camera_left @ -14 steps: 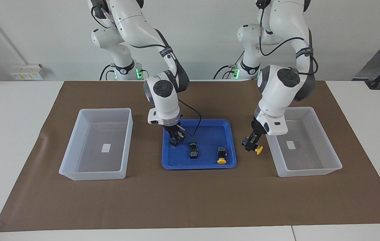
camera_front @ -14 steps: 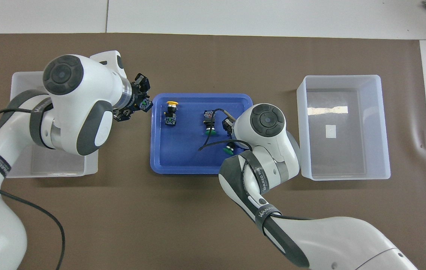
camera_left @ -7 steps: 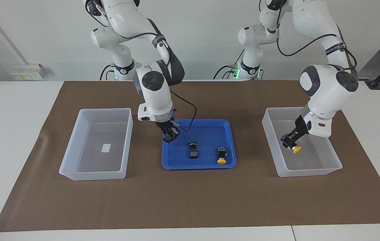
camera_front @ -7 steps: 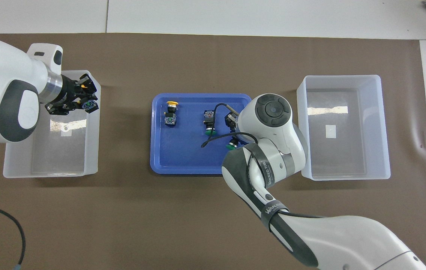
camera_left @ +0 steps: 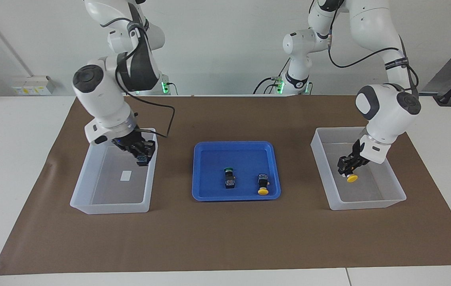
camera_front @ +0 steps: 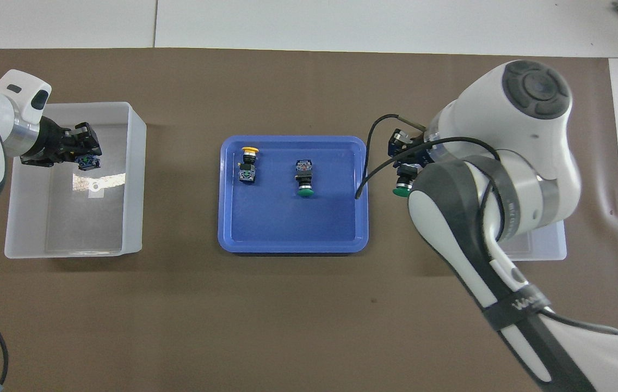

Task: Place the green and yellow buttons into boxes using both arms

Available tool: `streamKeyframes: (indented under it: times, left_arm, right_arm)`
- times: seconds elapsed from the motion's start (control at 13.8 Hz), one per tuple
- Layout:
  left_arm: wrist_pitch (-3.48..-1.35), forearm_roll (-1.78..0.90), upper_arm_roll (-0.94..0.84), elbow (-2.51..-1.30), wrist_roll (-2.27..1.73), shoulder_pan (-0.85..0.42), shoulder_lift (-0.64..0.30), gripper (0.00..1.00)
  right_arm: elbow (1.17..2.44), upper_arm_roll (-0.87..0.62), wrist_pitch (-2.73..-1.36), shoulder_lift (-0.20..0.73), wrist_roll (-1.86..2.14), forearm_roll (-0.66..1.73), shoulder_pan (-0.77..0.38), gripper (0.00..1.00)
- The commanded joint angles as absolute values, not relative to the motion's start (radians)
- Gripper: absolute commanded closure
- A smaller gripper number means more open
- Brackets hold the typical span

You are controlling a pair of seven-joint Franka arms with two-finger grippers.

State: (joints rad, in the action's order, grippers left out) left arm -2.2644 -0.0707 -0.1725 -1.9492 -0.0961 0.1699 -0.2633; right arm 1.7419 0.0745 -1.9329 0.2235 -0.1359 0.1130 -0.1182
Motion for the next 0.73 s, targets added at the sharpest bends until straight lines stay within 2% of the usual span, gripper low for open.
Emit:
streamKeyframes:
  times: [0.0, 0.07, 0.15, 0.22, 0.36, 0.44, 0.51, 0.65]
  left_arm:
    - [-2.302, -0.084, -0.170, -2.002, -0.029, 0.173, -0.239, 1.00]
    - [-2.301, -0.084, -0.170, -2.000, -0.029, 0.173, -0.241, 0.98]
    - [-2.292, -0.083, -0.170, -1.991, -0.029, 0.173, -0.242, 0.55]
    - [-2.287, -0.077, -0.169, -1.984, -0.028, 0.175, -0.245, 0.18]
    - [-2.255, -0.074, -0.169, -1.954, -0.028, 0.173, -0.248, 0.14]
    - [-2.225, -0.072, -0.169, -1.925, -0.028, 0.173, -0.250, 0.11]
    - [-2.189, -0.072, -0.170, -1.901, -0.028, 0.173, -0.250, 0.11]
    - [-2.114, -0.072, -0.170, -1.832, -0.037, 0.164, -0.256, 0.11]
  right_arm:
    - [1.891, 0.063, -2.073, 0.196, 0.174, 0.118, -0.039, 1.00]
    - [1.932, 0.063, -2.132, 0.196, 0.227, 0.118, -0.028, 1.00]
    - [1.965, 0.063, -2.184, 0.198, 0.277, 0.118, -0.025, 1.00]
    - [1.989, 0.063, -2.228, 0.204, 0.320, 0.117, -0.011, 1.00]
    - [2.040, 0.063, -2.322, 0.215, 0.363, 0.118, 0.002, 1.00]
    - [2.057, 0.063, -2.341, 0.215, 0.362, 0.118, 0.000, 0.93]
    - [2.057, 0.063, -2.341, 0.215, 0.359, 0.118, 0.000, 0.69]
    - [2.056, 0.063, -2.329, 0.215, 0.357, 0.118, 0.000, 0.00]
